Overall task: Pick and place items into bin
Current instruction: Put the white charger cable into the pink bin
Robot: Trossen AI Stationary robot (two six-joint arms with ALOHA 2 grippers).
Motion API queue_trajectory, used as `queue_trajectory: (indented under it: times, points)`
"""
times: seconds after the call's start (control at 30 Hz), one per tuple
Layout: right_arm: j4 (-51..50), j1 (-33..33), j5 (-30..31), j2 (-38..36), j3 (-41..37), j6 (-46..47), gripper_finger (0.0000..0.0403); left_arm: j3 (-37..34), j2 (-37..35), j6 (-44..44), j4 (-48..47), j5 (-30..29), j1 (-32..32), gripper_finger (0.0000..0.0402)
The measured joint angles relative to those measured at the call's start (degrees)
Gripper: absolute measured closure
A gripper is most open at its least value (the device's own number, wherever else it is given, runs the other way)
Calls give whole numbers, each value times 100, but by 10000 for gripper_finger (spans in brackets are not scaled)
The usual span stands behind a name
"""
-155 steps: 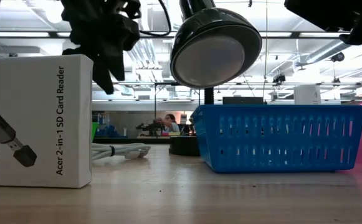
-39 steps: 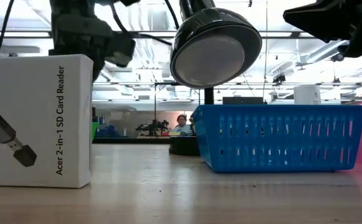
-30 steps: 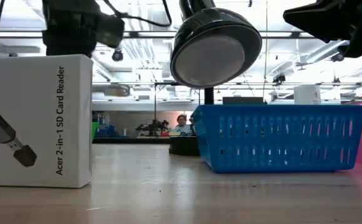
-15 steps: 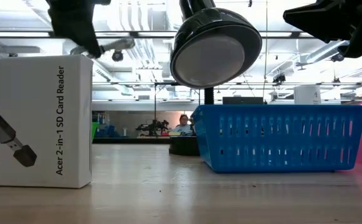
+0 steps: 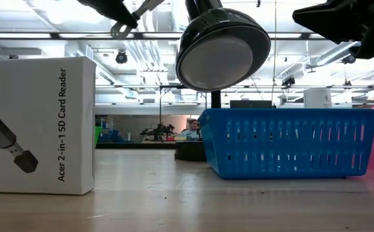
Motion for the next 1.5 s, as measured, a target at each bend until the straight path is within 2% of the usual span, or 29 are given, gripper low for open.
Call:
queue_trajectory:
  times: [0.23, 0.37, 0.47, 0.53, 0.73, 0.93, 1.17, 1.5]
  points:
    - [12, 2, -204, 7, 0, 478, 335, 0, 23, 453, 550, 13, 0, 388]
    - [122, 4, -1042, 9, 0, 622, 324, 13, 34, 514, 696, 26, -66, 388]
    - [269, 4, -1746, 9, 0, 646, 306, 22, 34, 523, 890, 28, -92, 387]
    - [297, 4, -2006, 11, 0, 646, 290, 22, 34, 659, 1151, 29, -103, 387]
    - [362, 0, -2057, 11, 0, 646, 240, 10, 221, 1381, 2131, 42, -164, 387]
    - [632, -48, -1966, 21, 4, 646, 212, 269, 581, 1700, 2552, 33, -175, 387]
    - [624, -155, -1954, 24, 4, 646, 204, 835, 1352, 1864, 2711, 29, -175, 387]
    - [614, -160, -1958, 24, 4, 644, 204, 1999, 2270, 2504, 2391, -40, -142, 387]
